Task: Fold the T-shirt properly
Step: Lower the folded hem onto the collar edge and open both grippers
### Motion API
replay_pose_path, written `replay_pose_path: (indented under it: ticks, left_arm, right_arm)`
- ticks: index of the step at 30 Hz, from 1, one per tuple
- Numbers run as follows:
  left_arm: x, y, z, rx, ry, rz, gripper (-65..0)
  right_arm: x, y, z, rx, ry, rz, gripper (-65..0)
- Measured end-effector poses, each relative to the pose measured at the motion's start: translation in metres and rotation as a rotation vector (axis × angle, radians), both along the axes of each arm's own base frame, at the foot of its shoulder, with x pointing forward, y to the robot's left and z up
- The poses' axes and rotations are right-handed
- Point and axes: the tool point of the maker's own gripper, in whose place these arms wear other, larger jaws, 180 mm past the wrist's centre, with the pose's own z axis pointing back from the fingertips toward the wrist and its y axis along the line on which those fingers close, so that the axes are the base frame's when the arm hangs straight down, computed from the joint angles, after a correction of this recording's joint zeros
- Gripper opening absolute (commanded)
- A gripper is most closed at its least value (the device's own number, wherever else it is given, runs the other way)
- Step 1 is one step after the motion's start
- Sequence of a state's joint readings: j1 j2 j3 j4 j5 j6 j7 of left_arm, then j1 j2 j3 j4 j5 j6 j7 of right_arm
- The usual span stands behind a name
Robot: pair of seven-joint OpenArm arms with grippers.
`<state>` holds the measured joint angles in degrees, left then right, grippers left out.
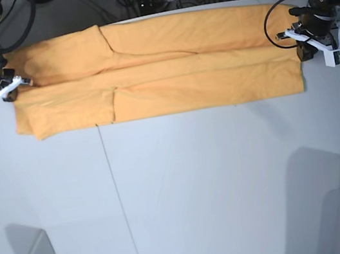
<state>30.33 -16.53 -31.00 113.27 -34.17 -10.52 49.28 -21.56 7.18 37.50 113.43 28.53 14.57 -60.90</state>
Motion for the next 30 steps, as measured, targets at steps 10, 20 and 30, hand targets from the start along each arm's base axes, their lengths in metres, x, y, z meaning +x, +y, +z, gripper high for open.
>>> replay_pose_path:
  ticks: [10, 20, 30]
  left_arm:
    - [-0.012, -0.001, -0.007, -0.002, 0.037, -0.002, -65.0]
    - [-0.019, 0.0, -0.01, 0.0, 0.056, 0.002, -55.5]
    - [0.011, 0.004, 0.008, -0.001, -0.05, 0.036, -22.7]
  right_arm:
    - [-0.014, -0.002, -0.02, 0.03, 0.061, -0.02, -65.0]
    - [-0.023, -0.006, -0.024, 0.027, 0.085, -0.034, -42.0]
    - [0.002, -0.009, -0.004, -0.014, -0.057, -0.026, -63.6]
